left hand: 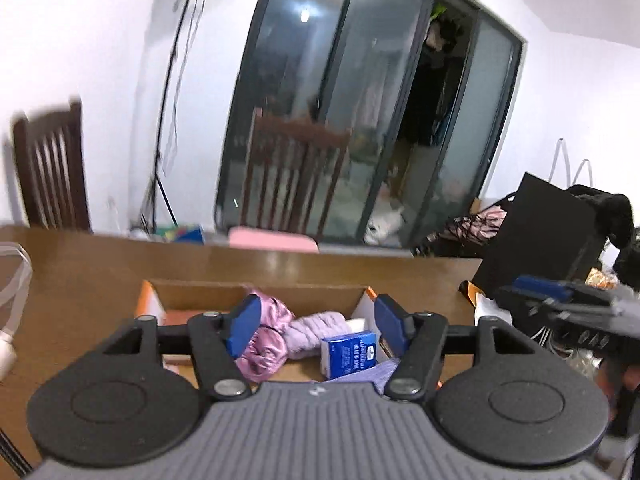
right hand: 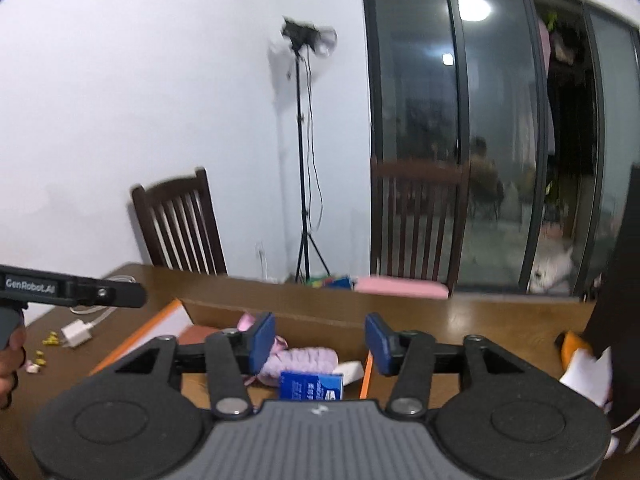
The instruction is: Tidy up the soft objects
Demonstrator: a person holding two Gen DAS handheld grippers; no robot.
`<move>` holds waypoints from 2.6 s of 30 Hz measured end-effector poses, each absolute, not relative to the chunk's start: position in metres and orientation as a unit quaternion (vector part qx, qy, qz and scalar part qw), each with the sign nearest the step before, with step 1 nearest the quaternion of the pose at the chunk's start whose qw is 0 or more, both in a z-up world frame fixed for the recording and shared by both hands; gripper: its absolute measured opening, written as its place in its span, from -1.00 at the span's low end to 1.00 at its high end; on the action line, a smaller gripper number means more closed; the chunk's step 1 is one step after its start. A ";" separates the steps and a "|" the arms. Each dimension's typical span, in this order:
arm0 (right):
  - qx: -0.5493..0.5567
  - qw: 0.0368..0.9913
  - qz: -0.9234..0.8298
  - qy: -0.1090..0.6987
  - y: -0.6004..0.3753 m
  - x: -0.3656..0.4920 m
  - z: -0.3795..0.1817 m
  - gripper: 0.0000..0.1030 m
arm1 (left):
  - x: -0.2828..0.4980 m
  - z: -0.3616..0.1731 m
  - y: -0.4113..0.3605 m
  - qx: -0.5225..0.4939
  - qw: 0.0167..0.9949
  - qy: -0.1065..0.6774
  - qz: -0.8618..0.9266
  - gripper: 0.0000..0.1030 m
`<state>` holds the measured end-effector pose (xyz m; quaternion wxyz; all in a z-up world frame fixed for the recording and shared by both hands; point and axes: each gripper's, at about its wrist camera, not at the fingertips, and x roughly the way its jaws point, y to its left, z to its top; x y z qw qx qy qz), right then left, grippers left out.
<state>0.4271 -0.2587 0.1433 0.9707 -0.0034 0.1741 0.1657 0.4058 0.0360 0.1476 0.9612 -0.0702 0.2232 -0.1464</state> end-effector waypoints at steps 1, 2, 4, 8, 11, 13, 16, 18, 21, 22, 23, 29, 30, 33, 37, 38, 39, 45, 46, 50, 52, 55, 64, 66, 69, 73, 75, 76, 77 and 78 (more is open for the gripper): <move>-0.004 0.972 0.167 0.166 -0.261 0.414 0.151 0.06 | 0.392 0.152 0.036 -0.063 0.965 0.212 -0.141 0.38; -0.005 0.972 0.170 0.160 -0.263 0.401 0.158 0.07 | 0.375 0.155 0.037 -0.056 0.969 0.199 -0.136 0.43; -0.012 0.973 0.178 0.148 -0.265 0.374 0.168 0.10 | 0.341 0.157 0.039 -0.043 0.975 0.175 -0.127 0.48; -0.055 0.971 0.199 0.118 -0.261 0.319 0.175 0.20 | 0.287 0.153 0.034 -0.033 0.981 0.153 -0.114 0.50; -0.085 0.969 0.207 0.104 -0.255 0.285 0.175 0.20 | 0.247 0.154 0.026 -0.012 0.988 0.118 -0.097 0.66; -0.085 0.968 0.215 0.095 -0.254 0.261 0.174 0.23 | 0.219 0.153 0.017 0.005 0.993 0.086 -0.087 0.76; -0.077 0.965 0.231 0.092 -0.254 0.231 0.165 0.35 | 0.181 0.146 0.007 0.015 0.995 0.065 -0.080 0.85; -0.082 0.964 0.236 0.094 -0.254 0.210 0.156 0.36 | 0.160 0.141 0.003 0.017 0.994 0.063 -0.086 0.85; -0.096 0.962 0.237 0.092 -0.253 0.178 0.144 0.36 | 0.124 0.131 -0.002 0.026 0.994 0.054 -0.087 0.93; -0.099 0.962 0.240 0.089 -0.253 0.167 0.140 0.37 | 0.114 0.127 -0.002 0.026 0.995 0.051 -0.084 0.94; -0.100 0.961 0.244 0.087 -0.253 0.156 0.136 0.41 | 0.104 0.122 -0.001 0.026 0.995 0.049 -0.082 0.95; -0.058 0.962 0.254 0.086 -0.260 0.098 0.100 0.55 | 0.061 0.076 0.013 0.002 0.995 0.075 -0.062 0.96; -0.048 0.962 0.253 0.088 -0.263 0.090 0.092 0.56 | 0.057 0.071 0.016 -0.003 0.995 0.082 -0.059 0.96; -0.026 0.960 0.259 0.107 -0.266 0.084 0.074 0.56 | 0.062 0.063 0.023 -0.019 0.993 0.098 -0.056 0.96; -0.030 0.957 0.253 0.137 -0.259 0.104 0.055 0.56 | 0.080 0.054 0.028 -0.037 0.991 0.117 -0.052 0.96; -0.022 0.957 0.251 0.145 -0.258 0.113 0.050 0.56 | 0.085 0.051 0.027 -0.039 0.990 0.125 -0.057 0.96; -0.009 0.955 0.253 0.155 -0.258 0.125 0.044 0.55 | 0.089 0.047 0.026 -0.041 0.989 0.131 -0.063 0.95; 0.055 0.947 0.218 0.229 -0.265 0.216 0.000 0.42 | 0.155 0.021 0.008 -0.064 0.975 0.178 -0.113 0.95; 0.066 0.946 0.211 0.235 -0.269 0.228 -0.005 0.41 | 0.172 0.016 0.004 -0.083 0.967 0.204 -0.131 0.95; 0.155 0.934 0.209 0.245 -0.293 0.267 -0.024 0.18 | 0.233 -0.004 -0.023 -0.135 0.938 0.281 -0.150 0.92; 0.187 0.926 0.201 0.259 -0.304 0.281 -0.033 0.09 | 0.252 -0.011 -0.039 -0.134 0.935 0.290 -0.151 0.78; 0.206 0.919 0.197 0.271 -0.314 0.293 -0.045 0.05 | 0.264 -0.021 -0.058 -0.126 0.936 0.286 -0.159 0.46; 0.233 0.898 0.240 0.287 -0.319 0.306 -0.053 -0.48 | 0.282 -0.033 -0.078 -0.130 0.919 0.318 -0.192 0.16; 0.236 0.894 0.250 0.289 -0.319 0.307 -0.053 -0.57 | 0.280 -0.034 -0.073 -0.140 0.915 0.324 -0.196 0.11; 0.232 0.891 0.264 0.289 -0.317 0.308 -0.052 -0.68 | 0.276 -0.035 -0.066 -0.166 0.908 0.331 -0.197 0.01; 0.236 0.879 0.292 0.294 -0.314 0.302 -0.051 -0.75 | 0.260 -0.031 -0.055 -0.167 0.908 0.334 -0.189 0.01; 0.243 0.871 0.303 0.300 -0.308 0.297 -0.052 -0.75 | 0.249 -0.030 -0.046 -0.170 0.907 0.336 -0.187 0.01; 0.243 0.869 0.306 0.302 -0.305 0.293 -0.052 -0.75 | 0.243 -0.030 -0.040 -0.173 0.906 0.338 -0.187 0.01; 0.240 0.870 0.308 0.302 -0.300 0.287 -0.051 -0.77 | 0.237 -0.030 -0.034 -0.177 0.905 0.337 -0.188 0.01; 0.238 0.871 0.307 0.301 -0.294 0.282 -0.051 -0.77 | 0.231 -0.031 -0.027 -0.178 0.906 0.335 -0.189 0.01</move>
